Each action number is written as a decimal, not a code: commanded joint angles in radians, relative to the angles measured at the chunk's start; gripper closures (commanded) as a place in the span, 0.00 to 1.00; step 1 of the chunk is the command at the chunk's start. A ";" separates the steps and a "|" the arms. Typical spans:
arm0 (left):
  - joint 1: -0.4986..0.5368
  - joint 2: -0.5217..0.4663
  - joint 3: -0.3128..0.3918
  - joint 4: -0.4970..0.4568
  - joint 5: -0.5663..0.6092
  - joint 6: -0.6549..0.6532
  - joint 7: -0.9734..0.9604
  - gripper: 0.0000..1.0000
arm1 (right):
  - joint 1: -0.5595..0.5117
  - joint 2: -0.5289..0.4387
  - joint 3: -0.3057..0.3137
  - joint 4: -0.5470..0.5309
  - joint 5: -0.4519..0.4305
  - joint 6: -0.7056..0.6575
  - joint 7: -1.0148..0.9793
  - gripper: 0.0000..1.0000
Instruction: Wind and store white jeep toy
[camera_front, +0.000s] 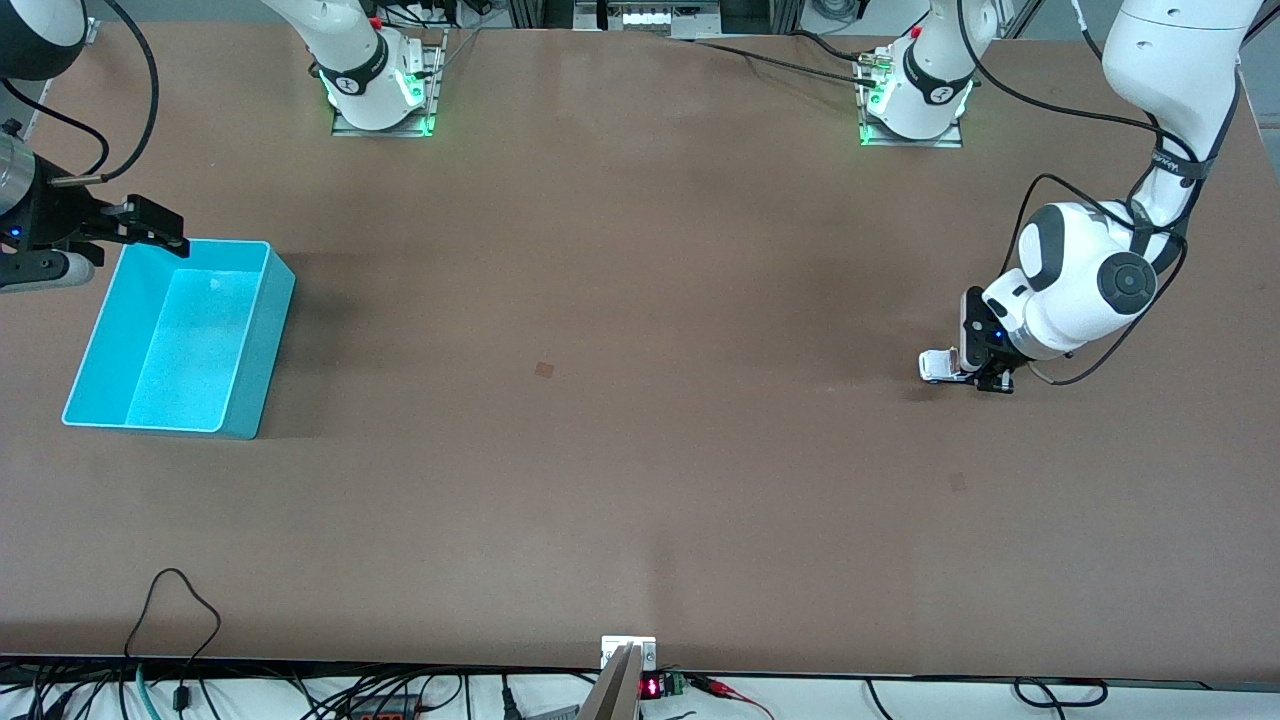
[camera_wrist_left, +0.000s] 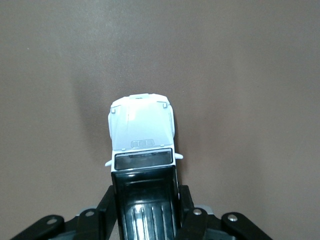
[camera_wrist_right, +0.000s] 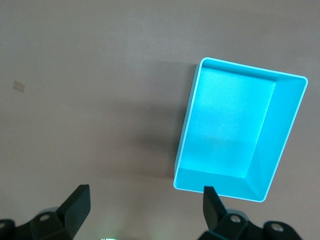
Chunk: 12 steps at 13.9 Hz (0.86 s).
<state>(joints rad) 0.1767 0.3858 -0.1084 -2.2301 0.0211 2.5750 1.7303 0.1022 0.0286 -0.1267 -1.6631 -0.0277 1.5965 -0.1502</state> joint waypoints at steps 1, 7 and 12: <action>0.007 0.004 -0.008 -0.008 0.010 0.028 -0.008 0.59 | -0.001 -0.003 0.001 0.009 0.019 -0.017 0.011 0.00; 0.024 0.005 -0.008 -0.003 0.008 0.028 -0.006 0.65 | -0.001 -0.003 0.001 0.009 0.019 -0.017 0.011 0.00; 0.059 0.027 -0.008 0.003 0.008 0.028 -0.006 0.66 | -0.001 -0.003 0.001 0.009 0.019 -0.017 0.011 0.00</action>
<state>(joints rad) 0.2125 0.3879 -0.1078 -2.2304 0.0211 2.5876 1.7292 0.1023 0.0286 -0.1267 -1.6631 -0.0276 1.5959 -0.1502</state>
